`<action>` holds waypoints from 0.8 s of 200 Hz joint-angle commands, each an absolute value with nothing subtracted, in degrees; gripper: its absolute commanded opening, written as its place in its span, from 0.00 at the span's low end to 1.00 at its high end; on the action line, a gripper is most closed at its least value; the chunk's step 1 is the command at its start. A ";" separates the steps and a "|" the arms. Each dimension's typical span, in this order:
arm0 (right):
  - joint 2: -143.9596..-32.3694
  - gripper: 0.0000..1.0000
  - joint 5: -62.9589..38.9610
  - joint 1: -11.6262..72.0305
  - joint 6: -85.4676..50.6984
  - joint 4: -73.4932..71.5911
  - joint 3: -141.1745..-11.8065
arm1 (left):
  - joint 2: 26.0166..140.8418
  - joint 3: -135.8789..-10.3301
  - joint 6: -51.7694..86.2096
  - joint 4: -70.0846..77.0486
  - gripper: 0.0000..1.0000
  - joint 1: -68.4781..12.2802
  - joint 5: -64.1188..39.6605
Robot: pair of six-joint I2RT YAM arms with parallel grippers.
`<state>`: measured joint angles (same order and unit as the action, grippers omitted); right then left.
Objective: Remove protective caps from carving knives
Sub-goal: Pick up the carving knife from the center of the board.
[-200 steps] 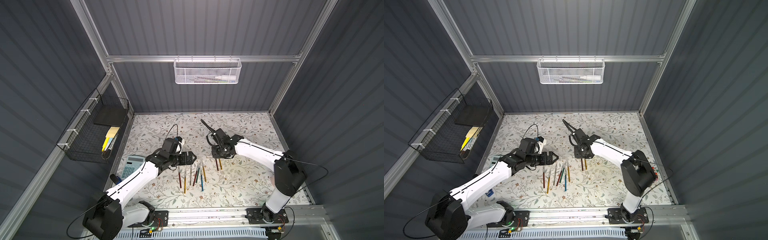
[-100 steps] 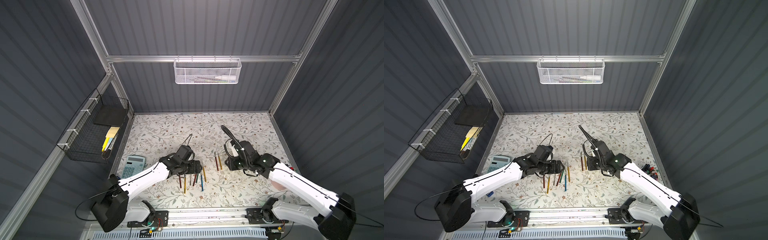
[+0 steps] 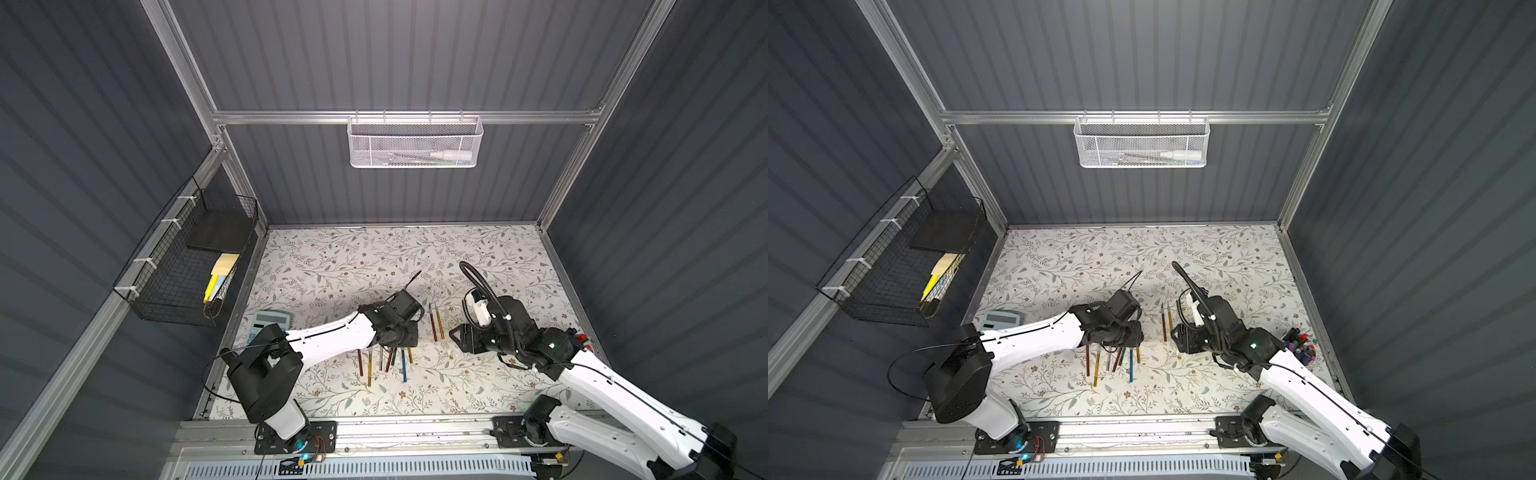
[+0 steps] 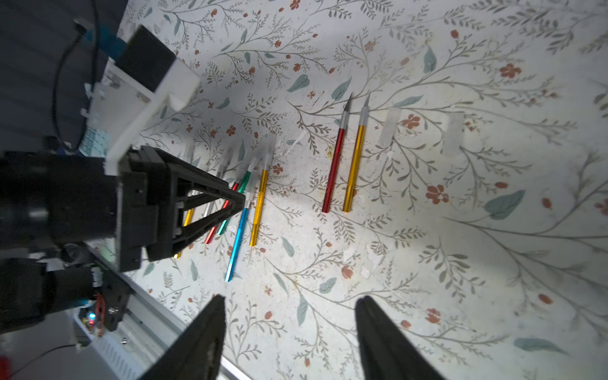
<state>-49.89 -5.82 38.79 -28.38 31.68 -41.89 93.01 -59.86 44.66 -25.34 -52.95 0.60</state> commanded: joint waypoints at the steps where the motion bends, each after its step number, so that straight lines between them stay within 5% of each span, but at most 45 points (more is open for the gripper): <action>1: -47.99 0.84 -6.08 38.88 -29.42 30.90 -41.14 | 94.23 -61.67 45.18 -28.26 0.42 -53.13 3.03; 21: -46.45 0.99 -4.85 38.90 -29.72 30.17 -40.01 | 95.98 -62.35 44.92 -28.17 0.38 -53.09 2.89; 160: -41.99 0.98 2.81 38.83 -30.94 30.66 -37.72 | 103.44 -66.63 42.64 -30.67 0.25 -54.31 5.33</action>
<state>-42.81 0.25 38.76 -31.03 30.15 -37.93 102.78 -65.10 43.94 -28.05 -53.76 3.38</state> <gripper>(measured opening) 0.985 0.249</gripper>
